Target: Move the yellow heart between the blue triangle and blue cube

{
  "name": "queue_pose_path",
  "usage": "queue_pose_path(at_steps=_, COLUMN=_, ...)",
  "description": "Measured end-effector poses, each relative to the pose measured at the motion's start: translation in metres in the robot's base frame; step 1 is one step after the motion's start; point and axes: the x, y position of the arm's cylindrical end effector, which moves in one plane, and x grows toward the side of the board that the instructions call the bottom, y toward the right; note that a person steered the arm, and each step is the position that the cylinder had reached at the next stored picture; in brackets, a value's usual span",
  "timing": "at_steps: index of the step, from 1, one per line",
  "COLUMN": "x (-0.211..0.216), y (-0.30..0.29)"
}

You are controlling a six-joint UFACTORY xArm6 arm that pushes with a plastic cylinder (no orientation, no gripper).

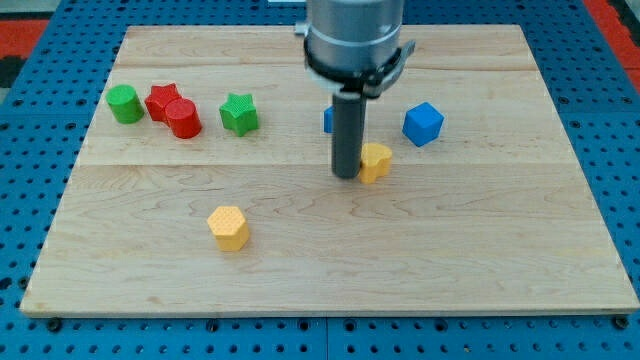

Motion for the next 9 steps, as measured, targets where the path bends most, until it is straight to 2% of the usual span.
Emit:
queue_pose_path(at_steps=2, x=0.04, y=-0.023)
queue_pose_path(at_steps=3, x=0.031, y=0.041)
queue_pose_path(at_steps=4, x=-0.006, y=0.071)
queue_pose_path(at_steps=5, x=-0.01, y=0.075)
queue_pose_path(at_steps=6, x=0.035, y=0.076)
queue_pose_path(at_steps=7, x=0.005, y=0.029)
queue_pose_path(at_steps=8, x=-0.018, y=0.045)
queue_pose_path(at_steps=9, x=0.083, y=0.027)
